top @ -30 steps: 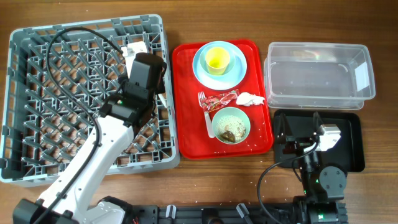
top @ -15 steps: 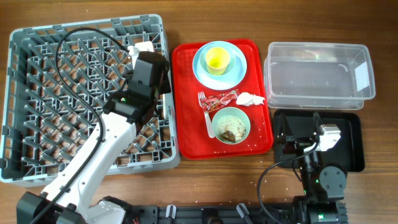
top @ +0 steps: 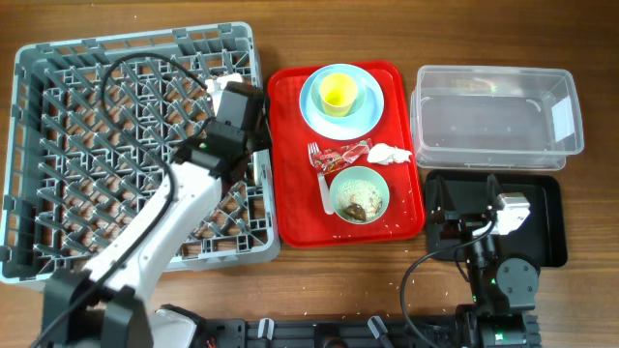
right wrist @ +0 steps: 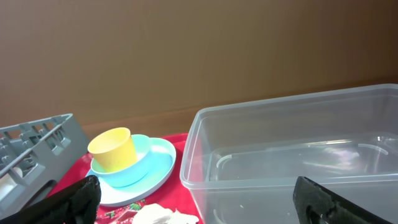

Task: Sort waste into correct bins and load items into the dishwasher rack
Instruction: 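Carry the spoon left and lower it into the dish rack, then open the left gripper to release the spoon upright in the rack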

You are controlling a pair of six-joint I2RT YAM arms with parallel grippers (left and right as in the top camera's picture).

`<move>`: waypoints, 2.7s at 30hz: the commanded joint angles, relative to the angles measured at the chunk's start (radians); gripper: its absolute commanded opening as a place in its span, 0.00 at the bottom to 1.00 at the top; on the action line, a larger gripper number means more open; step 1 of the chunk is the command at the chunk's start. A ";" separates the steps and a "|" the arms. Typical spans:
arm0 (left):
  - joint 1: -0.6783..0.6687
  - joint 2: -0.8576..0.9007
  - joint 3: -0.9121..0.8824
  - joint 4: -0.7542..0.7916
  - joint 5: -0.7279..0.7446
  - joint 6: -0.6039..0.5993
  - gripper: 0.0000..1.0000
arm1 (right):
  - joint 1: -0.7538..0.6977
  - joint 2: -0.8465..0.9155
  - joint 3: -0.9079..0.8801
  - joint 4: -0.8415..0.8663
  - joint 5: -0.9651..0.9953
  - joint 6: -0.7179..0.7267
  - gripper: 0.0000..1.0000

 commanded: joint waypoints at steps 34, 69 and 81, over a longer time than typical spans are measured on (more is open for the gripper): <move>0.214 0.210 0.006 0.175 0.425 0.412 0.21 | -0.004 -0.005 -0.001 0.003 -0.002 0.006 1.00; 0.165 0.061 0.006 0.068 0.237 0.263 0.04 | -0.004 -0.005 -0.001 0.003 -0.002 0.006 1.00; 0.125 0.031 0.006 0.069 0.274 0.252 0.59 | -0.004 -0.005 -0.001 0.003 -0.002 0.006 1.00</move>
